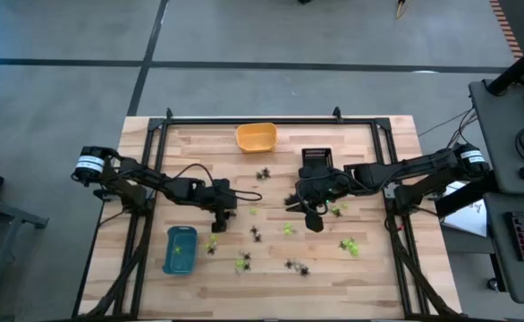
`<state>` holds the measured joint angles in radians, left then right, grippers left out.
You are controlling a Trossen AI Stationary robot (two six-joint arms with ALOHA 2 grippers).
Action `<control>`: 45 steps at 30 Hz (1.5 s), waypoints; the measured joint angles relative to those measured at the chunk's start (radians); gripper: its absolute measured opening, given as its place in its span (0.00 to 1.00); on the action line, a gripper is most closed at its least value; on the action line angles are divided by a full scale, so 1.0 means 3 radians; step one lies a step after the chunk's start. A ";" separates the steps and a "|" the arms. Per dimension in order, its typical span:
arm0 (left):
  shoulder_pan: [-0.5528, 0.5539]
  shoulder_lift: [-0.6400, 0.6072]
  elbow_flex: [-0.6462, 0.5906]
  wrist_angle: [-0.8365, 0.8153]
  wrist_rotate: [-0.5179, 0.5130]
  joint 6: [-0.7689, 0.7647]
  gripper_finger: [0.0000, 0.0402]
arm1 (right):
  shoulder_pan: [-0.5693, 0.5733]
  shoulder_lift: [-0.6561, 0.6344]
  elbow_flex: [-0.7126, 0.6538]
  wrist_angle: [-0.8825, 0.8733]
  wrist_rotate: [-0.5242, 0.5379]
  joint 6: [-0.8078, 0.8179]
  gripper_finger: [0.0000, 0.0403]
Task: Sort Halloween decoration
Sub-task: Put the white skull toy into the black bin
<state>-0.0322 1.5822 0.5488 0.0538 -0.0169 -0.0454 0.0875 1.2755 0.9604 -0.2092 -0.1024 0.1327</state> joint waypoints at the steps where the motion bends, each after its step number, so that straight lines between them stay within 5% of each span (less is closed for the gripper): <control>1: 0.0000 0.0000 0.0000 -0.0004 -0.0001 -0.0002 0.22 | 0.0000 0.0000 -0.0001 0.0019 0.0000 -0.0001 0.19; 9: 0.0001 -0.0022 -0.0004 -0.0036 -0.0013 -0.0055 0.02 | 0.0000 0.0000 -0.0007 0.0028 0.0000 -0.0015 0.19; 20: 0.0024 -0.0554 0.0082 0.0070 0.0020 0.0246 0.01 | 0.0000 -0.0006 -0.0074 0.0018 -0.0002 -0.0112 0.19; 27: 0.0112 -0.0660 0.0384 0.0612 0.0013 0.0554 0.01 | 0.0020 -0.0259 -0.0212 -0.0111 -0.0005 -0.0427 0.18; 34: 0.0279 -0.0277 0.0951 0.0761 0.0010 0.0918 0.01 | -0.0001 -0.0804 -0.0627 0.0143 0.0014 -0.0744 0.15; 45: 0.0703 0.1033 0.2224 0.0865 0.0248 0.1164 0.01 | -0.0055 -0.1441 -0.1110 0.0422 0.0206 -0.0835 0.15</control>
<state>0.1788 1.8921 1.2161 0.3132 0.0573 0.3039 0.0711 0.8432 0.6274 -0.0826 -0.0406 -0.1177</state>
